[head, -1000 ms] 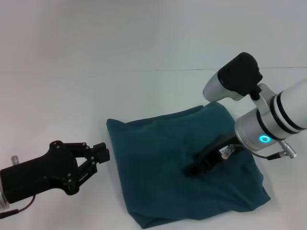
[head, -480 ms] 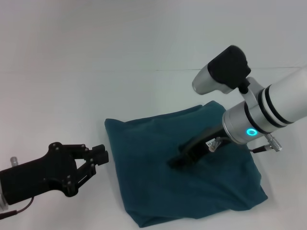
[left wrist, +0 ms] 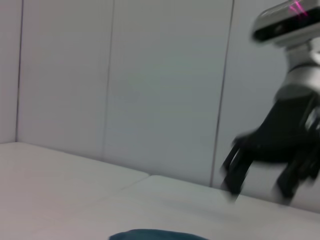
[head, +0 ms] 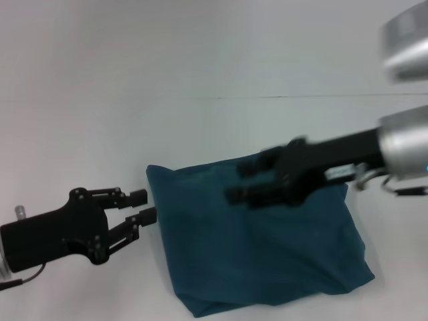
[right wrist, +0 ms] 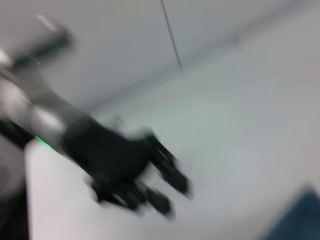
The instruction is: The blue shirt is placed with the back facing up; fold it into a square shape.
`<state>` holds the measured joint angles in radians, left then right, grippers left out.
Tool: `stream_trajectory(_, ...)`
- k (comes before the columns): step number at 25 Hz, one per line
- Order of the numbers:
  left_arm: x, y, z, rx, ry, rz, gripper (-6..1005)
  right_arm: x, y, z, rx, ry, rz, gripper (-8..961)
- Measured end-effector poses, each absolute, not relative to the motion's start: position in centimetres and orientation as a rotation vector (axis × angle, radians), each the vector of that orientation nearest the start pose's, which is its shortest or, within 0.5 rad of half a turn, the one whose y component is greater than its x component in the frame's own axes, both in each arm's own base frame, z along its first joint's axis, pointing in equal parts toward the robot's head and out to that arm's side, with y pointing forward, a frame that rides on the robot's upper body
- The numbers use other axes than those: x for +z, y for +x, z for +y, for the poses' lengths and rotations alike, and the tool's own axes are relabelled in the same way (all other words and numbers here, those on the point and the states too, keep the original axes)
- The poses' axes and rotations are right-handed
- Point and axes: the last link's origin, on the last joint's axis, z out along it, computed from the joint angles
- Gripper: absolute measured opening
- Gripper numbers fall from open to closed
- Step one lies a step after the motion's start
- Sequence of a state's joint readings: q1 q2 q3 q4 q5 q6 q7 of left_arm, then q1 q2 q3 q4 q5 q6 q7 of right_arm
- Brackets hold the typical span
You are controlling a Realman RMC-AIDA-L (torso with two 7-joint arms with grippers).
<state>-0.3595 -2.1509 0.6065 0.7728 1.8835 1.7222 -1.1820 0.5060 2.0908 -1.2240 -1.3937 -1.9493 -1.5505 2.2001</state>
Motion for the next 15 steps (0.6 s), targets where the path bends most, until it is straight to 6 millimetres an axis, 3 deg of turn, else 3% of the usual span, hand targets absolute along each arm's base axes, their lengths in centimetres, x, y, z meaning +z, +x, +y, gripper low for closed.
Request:
stream_trajectory(4, 1.5, -27.7, 29.3, -0.851, -2.550, -0.426, 330, 5.2, 15.1, 33.9, 0.699, -2.866, 0.533, 664)
stream_trajectory(6, 1.6, -27.8, 29.8, -0.819, -2.551, -0.433, 367, 6.0, 17.0, 34.2, 0.737, -2.841, 0.509, 673)
stream_trajectory(7, 1.6, -27.8, 30.1, -0.804, -2.565, -0.437, 385, 6.1, 18.0, 34.3, 0.728, -2.844, 0.477, 678)
stream_trajectory(12, 0.9, -27.6, 30.8, -0.725, -2.660, -0.445, 478, 5.0, 20.9, 34.3, 0.607, -2.906, 0.378, 885)
stream_trajectory(15, 0.4, -27.3, 30.8, -0.707, -2.692, -0.420, 560, 4.2, 21.5, 33.9, 0.565, -2.934, 0.308, 908)
